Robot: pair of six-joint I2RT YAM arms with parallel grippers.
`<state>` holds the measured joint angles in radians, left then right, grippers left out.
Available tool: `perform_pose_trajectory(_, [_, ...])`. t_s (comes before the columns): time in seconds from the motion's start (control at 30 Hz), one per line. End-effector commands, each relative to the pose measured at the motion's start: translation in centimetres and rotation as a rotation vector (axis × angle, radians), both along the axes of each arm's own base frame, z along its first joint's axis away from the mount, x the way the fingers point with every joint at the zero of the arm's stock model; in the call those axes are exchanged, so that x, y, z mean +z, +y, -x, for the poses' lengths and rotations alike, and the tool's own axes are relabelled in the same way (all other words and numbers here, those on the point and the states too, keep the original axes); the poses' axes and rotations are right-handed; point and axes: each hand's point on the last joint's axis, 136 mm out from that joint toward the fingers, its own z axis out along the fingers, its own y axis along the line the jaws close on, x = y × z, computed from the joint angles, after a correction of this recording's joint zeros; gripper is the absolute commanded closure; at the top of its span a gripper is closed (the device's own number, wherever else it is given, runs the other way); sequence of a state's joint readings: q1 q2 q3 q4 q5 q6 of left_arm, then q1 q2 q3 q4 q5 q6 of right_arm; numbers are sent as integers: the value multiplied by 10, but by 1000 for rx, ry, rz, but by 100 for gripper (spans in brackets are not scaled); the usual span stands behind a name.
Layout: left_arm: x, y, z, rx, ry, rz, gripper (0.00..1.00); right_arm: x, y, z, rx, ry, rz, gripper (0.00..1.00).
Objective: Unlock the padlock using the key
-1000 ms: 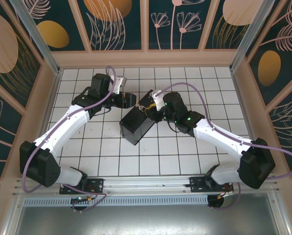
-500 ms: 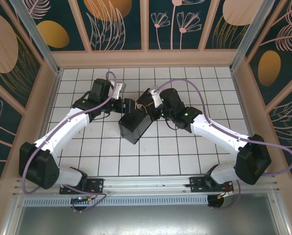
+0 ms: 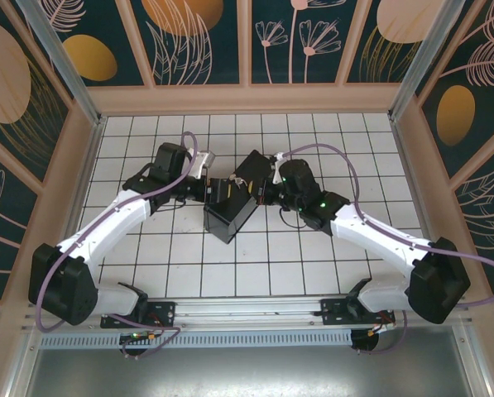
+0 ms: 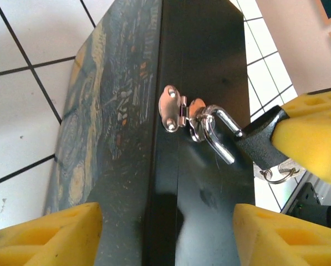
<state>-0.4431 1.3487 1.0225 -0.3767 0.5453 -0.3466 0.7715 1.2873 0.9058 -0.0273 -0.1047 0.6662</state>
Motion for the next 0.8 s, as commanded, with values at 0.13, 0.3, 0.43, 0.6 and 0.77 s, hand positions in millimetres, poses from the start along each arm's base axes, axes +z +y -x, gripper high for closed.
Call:
perform_pose_trajectory(0.13, [3, -5, 5, -32, 3, 41, 43, 25, 18, 8, -134, 102, -201, 100])
perform_pose_trajectory(0.3, [5, -11, 8, -50, 9, 67, 49, 27, 24, 12, -239, 182, -382, 100])
perform_pose_trajectory(0.43, [2, -12, 8, -51, 20, 77, 50, 26, 19, 14, -311, 196, -434, 100])
perform_pose_trajectory(0.6, [22, -19, 14, -72, 20, 156, 40, 37, 14, 15, -390, 172, -520, 100])
perform_pose_trajectory(0.77, [33, -16, 25, -94, 19, 166, 31, 32, 13, 9, -443, 162, -512, 100])
